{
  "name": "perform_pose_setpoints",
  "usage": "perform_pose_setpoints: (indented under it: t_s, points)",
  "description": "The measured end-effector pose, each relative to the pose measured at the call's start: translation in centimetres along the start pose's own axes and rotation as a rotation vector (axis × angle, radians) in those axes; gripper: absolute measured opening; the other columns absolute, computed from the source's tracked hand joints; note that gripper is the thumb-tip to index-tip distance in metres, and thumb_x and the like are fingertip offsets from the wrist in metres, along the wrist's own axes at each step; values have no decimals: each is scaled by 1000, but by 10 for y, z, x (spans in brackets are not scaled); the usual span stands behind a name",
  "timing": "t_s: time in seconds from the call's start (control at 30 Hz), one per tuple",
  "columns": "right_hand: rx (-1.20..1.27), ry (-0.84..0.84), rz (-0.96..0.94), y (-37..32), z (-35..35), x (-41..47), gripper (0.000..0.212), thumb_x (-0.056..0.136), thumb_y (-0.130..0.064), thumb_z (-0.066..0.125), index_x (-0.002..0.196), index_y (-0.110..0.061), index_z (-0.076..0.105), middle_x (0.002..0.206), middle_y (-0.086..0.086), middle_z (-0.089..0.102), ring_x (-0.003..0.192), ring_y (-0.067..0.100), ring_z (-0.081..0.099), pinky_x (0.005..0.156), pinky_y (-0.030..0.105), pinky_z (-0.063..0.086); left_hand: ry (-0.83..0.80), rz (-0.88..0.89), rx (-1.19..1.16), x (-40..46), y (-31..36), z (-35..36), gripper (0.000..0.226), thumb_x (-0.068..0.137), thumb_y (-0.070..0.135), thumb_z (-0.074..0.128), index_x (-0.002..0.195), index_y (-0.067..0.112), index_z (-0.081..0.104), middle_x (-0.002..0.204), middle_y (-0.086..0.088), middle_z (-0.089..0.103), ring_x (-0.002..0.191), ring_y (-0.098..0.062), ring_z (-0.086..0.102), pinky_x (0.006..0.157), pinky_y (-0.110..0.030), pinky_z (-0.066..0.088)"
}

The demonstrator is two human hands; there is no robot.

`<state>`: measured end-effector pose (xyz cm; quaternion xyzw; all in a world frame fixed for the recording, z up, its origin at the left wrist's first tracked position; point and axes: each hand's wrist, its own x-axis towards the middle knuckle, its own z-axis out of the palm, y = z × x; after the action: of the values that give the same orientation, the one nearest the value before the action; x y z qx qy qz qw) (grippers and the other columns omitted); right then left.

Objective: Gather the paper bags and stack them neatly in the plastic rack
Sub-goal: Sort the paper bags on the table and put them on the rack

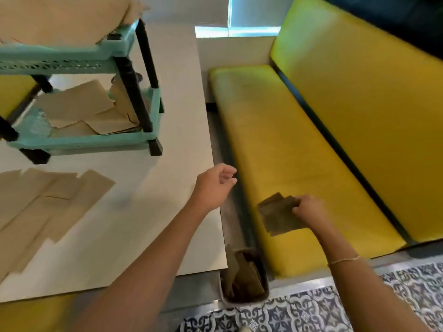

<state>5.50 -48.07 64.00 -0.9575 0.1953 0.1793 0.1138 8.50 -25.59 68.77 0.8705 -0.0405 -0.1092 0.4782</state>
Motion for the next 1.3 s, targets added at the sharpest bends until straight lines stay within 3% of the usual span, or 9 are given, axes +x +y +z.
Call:
perform_pose_setpoints:
  t_s: [0.1, 0.3, 0.47, 0.53, 0.7, 0.77, 0.97, 1.13, 1.3]
  points:
    - [-70, -111, -47, 18, 54, 11, 29, 93, -13, 46, 118, -8, 59, 119, 15, 62, 111, 29, 58, 83, 31, 46, 19, 15, 31, 6, 0, 21, 24, 92, 17, 58, 115, 16, 61, 113, -1, 64, 93, -7, 55, 83, -15, 42]
    - [-80, -330, -94, 21, 141, 21, 30, 97, -15, 43, 124, -5, 52, 127, 15, 57, 117, 28, 54, 90, 33, 45, 107, -14, 86, 15, -10, 33, 21, 92, 18, 56, 113, 17, 61, 108, 3, 64, 94, -7, 56, 77, -9, 41]
    - [-33, -430, -170, 6, 162, 22, 18, 90, -15, 49, 102, -8, 60, 111, 14, 64, 103, 28, 60, 71, 28, 42, 169, -48, 91, 15, -23, 30, 20, 93, 19, 56, 113, 19, 60, 102, 7, 61, 89, -5, 55, 67, -1, 36]
    - [17, -402, -182, -4, 153, 26, 22, 88, -15, 53, 106, -6, 62, 107, 11, 65, 99, 26, 62, 69, 27, 45, 186, -59, 93, 14, -25, 25, 20, 93, 20, 56, 112, 20, 61, 103, 7, 62, 87, -5, 55, 66, -4, 38]
    - [124, -221, -258, -50, 88, 35, 38, 89, -18, 54, 127, -14, 56, 126, 9, 60, 114, 25, 57, 92, 31, 47, 202, -56, 89, 10, -25, 4, 21, 93, 20, 56, 113, 17, 61, 108, 2, 64, 88, -7, 55, 70, -8, 39]
    - [187, -139, -287, -75, 60, 33, 36, 90, -20, 55, 126, -16, 57, 126, 8, 60, 112, 24, 58, 92, 32, 48, 217, -58, 78, 6, -24, -10, 21, 93, 20, 56, 113, 17, 61, 111, 1, 64, 89, -6, 55, 67, -3, 38]
    - [300, 38, -421, -166, -1, -3, 28, 92, -21, 53, 119, -17, 61, 111, 5, 67, 92, 20, 63, 83, 29, 52, 311, -99, 73, -8, -45, -78, 21, 92, 18, 56, 112, 15, 61, 110, -1, 65, 88, -8, 55, 78, -15, 40]
    - [283, 0, -511, -247, 0, -36, 29, 93, -22, 56, 121, -18, 60, 116, 4, 64, 92, 16, 60, 81, 22, 45, 434, -225, 135, -22, -102, -157, 22, 89, 13, 56, 110, 12, 62, 111, -4, 65, 100, -17, 59, 86, -26, 45]
    - [176, -54, -583, -317, 28, -54, 31, 89, -23, 53, 119, -22, 61, 118, 4, 63, 104, 22, 60, 85, 30, 49, 594, -491, 322, -38, -168, -238, 19, 89, 18, 57, 108, 17, 62, 109, -2, 63, 101, -19, 57, 77, -27, 46]
